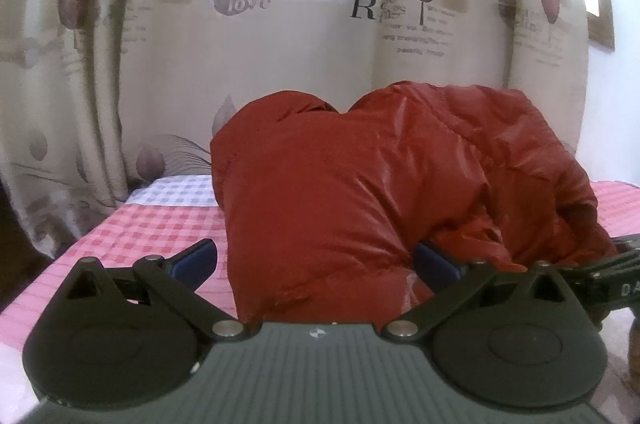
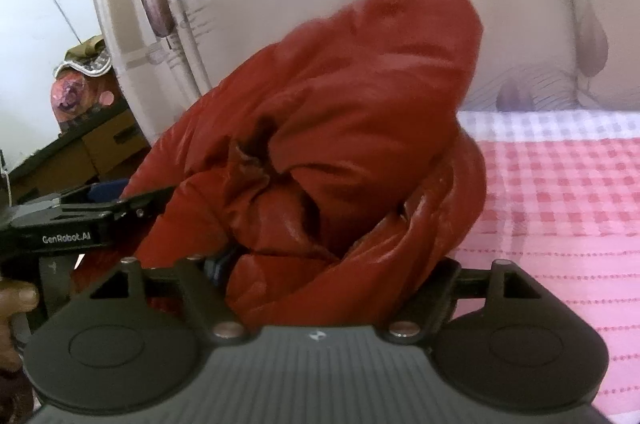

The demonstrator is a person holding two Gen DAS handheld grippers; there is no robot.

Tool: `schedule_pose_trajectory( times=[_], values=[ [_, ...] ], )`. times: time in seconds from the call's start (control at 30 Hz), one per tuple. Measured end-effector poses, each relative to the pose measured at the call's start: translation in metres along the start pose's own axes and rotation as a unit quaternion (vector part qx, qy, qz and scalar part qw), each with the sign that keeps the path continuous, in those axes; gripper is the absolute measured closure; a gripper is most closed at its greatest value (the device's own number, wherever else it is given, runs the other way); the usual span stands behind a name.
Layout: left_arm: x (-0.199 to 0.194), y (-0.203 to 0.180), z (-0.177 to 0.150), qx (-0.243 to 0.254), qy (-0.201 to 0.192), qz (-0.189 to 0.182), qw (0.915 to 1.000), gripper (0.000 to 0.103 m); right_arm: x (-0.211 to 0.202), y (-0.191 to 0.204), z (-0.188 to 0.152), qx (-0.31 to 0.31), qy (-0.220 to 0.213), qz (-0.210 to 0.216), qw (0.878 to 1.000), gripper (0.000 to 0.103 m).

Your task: Fold large clothes

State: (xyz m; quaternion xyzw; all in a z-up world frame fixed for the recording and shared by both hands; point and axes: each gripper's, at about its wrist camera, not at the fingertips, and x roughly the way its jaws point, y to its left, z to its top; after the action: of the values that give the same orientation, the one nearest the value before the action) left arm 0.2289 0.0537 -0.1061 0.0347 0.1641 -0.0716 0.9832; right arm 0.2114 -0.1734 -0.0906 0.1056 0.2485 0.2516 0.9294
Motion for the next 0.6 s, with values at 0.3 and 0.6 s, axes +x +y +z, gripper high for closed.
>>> schedule_pose_trajectory(
  times=[0.3,0.6],
  values=[
    [-0.013,-0.001,0.001,-0.010,0.004,0.030,0.9995,0.000,-0.031,0.018,-0.005,-0.027,-0.035,-0.032,0.999,0.020],
    [-0.030,-0.010,-0.002,0.004,-0.011,0.064,0.9979,0.000,-0.068,0.027,-0.005,-0.037,-0.090,-0.050,0.994,0.019]
  ],
)
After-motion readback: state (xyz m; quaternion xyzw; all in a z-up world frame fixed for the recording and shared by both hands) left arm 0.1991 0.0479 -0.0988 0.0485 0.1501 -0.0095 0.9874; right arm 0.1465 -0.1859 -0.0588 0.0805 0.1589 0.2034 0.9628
